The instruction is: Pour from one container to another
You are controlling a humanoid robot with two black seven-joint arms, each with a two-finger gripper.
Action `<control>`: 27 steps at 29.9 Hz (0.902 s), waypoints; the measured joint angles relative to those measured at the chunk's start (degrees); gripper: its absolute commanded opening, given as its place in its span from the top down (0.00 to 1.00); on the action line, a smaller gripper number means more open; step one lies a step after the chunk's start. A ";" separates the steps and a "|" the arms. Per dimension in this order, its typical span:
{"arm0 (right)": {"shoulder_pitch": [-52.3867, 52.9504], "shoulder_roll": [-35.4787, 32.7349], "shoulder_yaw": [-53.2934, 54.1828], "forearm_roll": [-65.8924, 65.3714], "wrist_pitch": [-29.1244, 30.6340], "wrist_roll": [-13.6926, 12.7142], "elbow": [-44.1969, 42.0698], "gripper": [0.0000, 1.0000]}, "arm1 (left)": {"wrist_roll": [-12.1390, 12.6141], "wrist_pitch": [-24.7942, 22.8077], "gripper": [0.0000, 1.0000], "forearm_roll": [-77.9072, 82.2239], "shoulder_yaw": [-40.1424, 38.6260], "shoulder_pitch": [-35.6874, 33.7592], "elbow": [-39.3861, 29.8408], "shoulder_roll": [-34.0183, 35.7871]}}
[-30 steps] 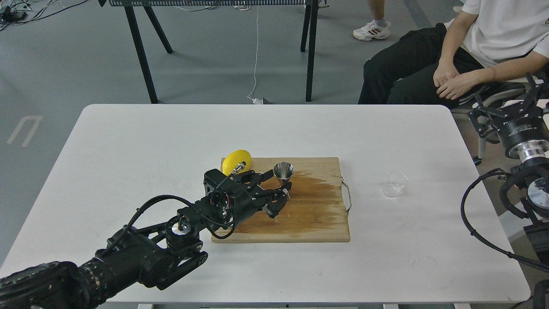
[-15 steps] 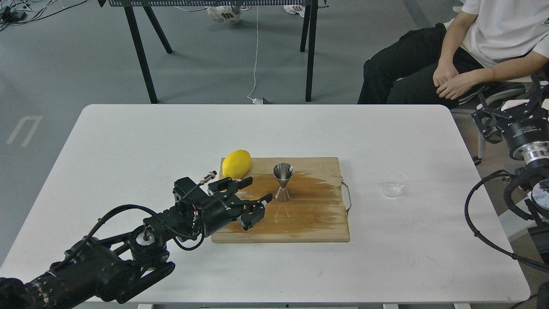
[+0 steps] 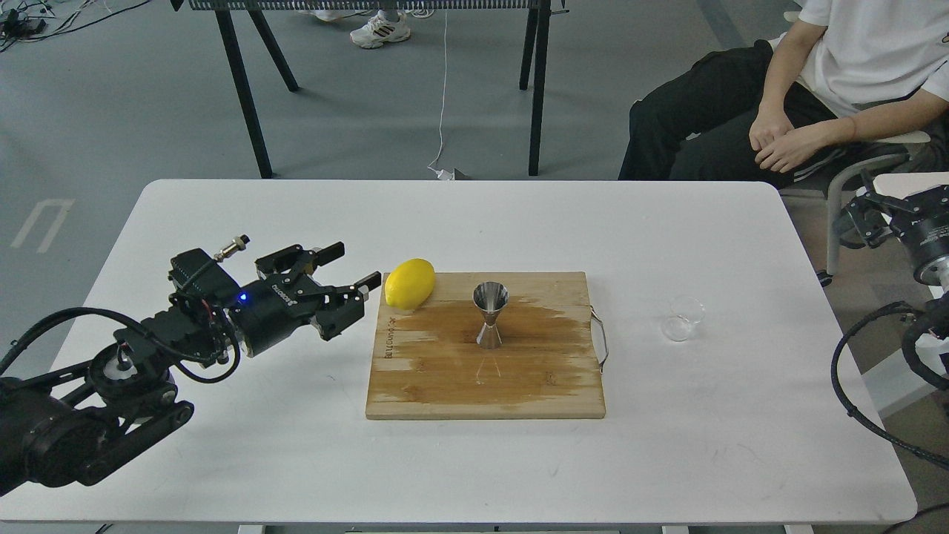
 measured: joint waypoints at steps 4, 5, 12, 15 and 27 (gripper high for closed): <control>0.82 -3.00 -0.02 -0.03 0.00 -0.06 0.23 0.00 | -3.19 -4.80 0.01 -16.66 -2.75 -2.25 0.26 -0.44; 0.91 -3.31 0.00 -0.03 0.00 -0.10 0.37 0.00 | -3.41 -5.97 0.00 -21.50 -3.70 -2.88 0.27 -0.68; -4.45 -3.64 0.14 5.33 0.00 -0.95 2.65 0.00 | -3.54 -14.95 0.00 -55.85 -9.04 -7.85 2.09 -2.06; -8.83 -3.45 -0.11 8.88 0.00 -1.16 5.95 0.00 | -3.51 -19.43 0.00 -70.20 -12.07 -9.27 4.74 -3.94; -26.39 -2.66 -0.33 21.50 0.00 -4.28 19.02 0.00 | -1.75 -36.60 0.00 -107.22 -17.13 -12.79 25.32 -13.00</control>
